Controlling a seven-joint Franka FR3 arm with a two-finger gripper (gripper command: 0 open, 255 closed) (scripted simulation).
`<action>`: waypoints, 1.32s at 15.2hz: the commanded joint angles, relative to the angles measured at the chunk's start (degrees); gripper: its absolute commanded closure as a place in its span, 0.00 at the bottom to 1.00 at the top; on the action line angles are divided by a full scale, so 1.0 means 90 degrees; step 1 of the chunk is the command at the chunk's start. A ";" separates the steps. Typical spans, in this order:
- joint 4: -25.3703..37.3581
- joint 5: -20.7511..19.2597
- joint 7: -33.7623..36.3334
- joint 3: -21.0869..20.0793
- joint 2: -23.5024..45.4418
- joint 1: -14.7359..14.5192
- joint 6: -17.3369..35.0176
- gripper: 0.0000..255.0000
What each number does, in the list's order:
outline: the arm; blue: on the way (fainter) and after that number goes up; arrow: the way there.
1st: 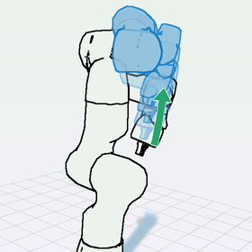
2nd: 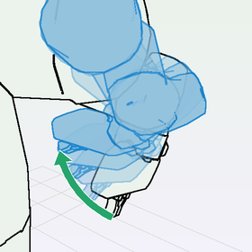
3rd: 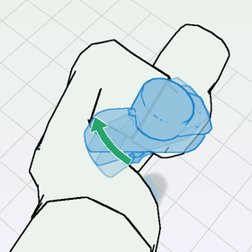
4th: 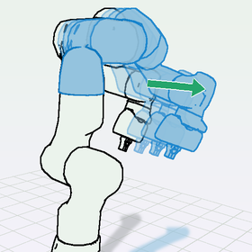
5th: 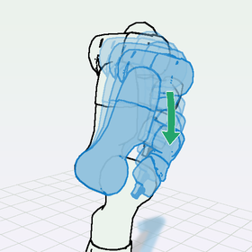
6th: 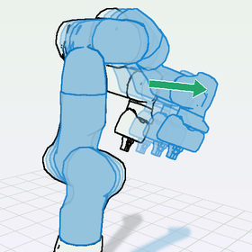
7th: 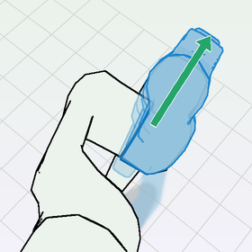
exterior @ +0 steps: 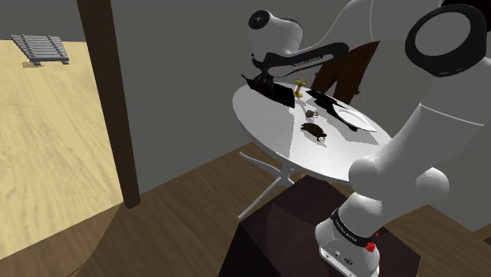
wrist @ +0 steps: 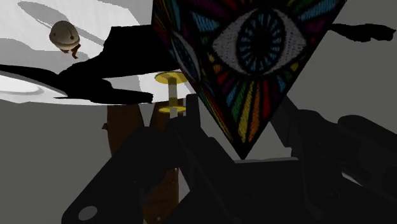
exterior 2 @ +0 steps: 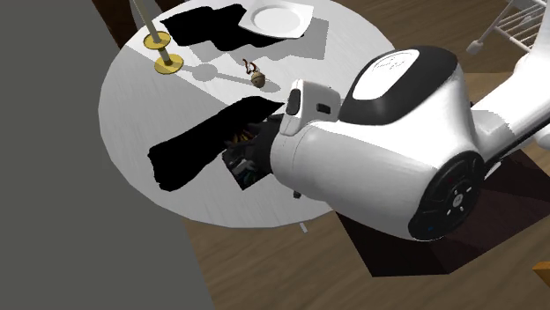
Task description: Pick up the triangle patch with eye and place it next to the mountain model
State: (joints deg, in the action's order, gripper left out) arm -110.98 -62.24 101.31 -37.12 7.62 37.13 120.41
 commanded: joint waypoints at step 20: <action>0.1600 -0.0398 -0.1966 0.1175 0.1372 0.1495 0.1822 1.00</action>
State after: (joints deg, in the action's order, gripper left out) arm -97.88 -65.50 84.54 -27.08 18.71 49.98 135.94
